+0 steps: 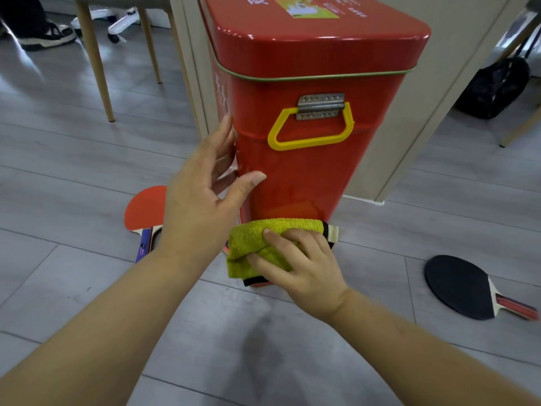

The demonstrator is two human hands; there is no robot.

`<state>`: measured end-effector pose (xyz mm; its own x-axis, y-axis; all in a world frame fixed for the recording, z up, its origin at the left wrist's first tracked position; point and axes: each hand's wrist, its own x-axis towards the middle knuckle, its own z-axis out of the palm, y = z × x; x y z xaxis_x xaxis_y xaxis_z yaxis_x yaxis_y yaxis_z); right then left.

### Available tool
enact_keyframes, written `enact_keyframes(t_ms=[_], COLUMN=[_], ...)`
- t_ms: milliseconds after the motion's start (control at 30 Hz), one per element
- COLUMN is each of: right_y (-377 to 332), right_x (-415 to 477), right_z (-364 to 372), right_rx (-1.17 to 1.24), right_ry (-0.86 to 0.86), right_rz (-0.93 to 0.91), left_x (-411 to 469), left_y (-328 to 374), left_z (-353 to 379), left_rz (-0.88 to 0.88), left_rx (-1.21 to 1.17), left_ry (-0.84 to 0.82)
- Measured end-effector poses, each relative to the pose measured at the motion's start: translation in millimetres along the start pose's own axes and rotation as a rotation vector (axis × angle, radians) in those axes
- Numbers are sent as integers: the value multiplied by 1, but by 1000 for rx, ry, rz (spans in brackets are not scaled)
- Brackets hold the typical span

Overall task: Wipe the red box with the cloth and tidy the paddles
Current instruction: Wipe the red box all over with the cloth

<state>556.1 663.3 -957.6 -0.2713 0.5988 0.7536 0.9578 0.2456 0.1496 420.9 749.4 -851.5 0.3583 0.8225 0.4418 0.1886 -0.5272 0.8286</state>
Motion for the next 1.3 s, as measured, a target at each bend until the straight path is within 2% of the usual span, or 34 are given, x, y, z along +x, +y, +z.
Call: enact_keyframes(t_ms=[167, 400, 500, 700, 933, 1033, 1200, 1300], right_y=[14, 24, 27, 42, 44, 40, 32, 27], right_x=[-19, -41, -37, -20, -60, -75, -95, -89], right_z=[7, 11, 0, -23, 5, 13, 24, 21], right_rx=[-51, -105, -119, -60, -63, -23, 6, 22], right_ry=[-81, -173, -157, 63, 22, -47, -267, -270], right_rz=[-97, -133, -87, 124, 185, 199, 203, 261], left_x=[-11, -23, -24, -25, -26, -26, -24, -22], left_y=[-22, -25, -27, -32, -37, -38, -37, -34], left_z=[5, 13, 14, 19, 21, 21, 18, 16], left_rz=[77, -27, -43, -70, -65, -51, -35, -56], left_rx=[180, 117, 113, 71, 45, 50, 69, 49], left_ry=[30, 21, 23, 39, 59, 46, 43, 34])
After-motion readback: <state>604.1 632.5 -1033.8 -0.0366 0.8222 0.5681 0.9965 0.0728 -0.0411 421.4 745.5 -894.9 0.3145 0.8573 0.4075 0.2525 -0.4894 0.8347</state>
